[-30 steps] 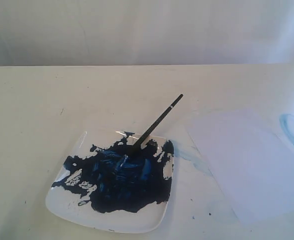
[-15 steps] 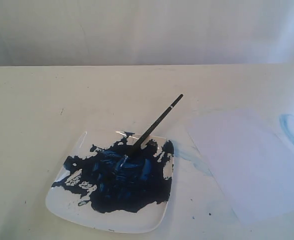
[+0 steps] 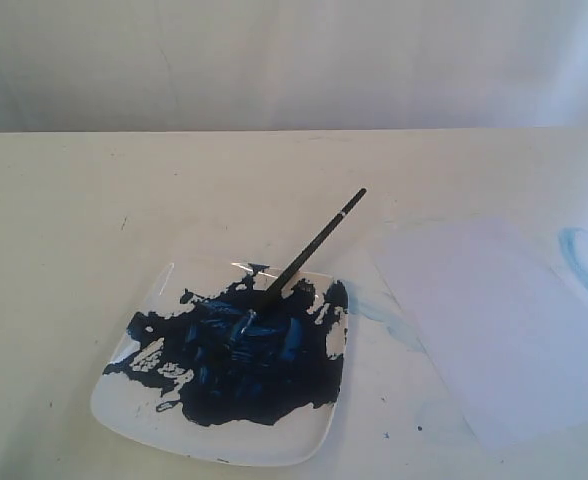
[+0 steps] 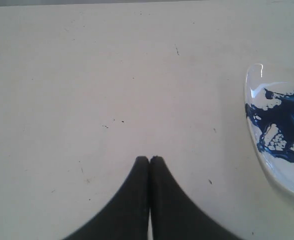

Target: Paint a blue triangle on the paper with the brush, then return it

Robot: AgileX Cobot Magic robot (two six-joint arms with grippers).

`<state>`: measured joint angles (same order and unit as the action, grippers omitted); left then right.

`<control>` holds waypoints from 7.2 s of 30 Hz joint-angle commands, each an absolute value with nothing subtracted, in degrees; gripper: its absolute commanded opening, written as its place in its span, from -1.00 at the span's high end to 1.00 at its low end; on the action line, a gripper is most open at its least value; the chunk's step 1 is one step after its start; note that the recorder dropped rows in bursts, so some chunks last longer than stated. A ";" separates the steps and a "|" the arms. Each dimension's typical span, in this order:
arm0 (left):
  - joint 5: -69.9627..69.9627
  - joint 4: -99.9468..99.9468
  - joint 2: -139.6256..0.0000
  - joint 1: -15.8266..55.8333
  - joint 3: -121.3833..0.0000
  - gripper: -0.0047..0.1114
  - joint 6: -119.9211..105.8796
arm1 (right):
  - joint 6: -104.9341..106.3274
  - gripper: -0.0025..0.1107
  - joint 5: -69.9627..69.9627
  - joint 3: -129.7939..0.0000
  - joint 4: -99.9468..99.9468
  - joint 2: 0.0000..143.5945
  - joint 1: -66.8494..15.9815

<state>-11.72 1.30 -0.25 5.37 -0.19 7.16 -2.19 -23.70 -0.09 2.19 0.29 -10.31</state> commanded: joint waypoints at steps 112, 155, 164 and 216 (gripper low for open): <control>-11.55 0.93 0.00 6.09 0.00 0.92 7.57 | 26.85 0.03 21.11 -71.53 -93.13 121.52 -25.14; -11.55 0.93 0.00 6.44 0.00 0.92 7.57 | 25.59 0.67 16.21 -75.51 -93.12 124.88 -26.91; -11.55 0.93 0.00 6.44 0.00 0.92 7.57 | 25.33 0.94 15.45 -75.51 -92.97 123.87 -26.91; -11.55 0.93 0.00 6.44 0.00 0.92 7.57 | 104.04 0.96 29.23 -67.02 -99.95 87.58 -38.52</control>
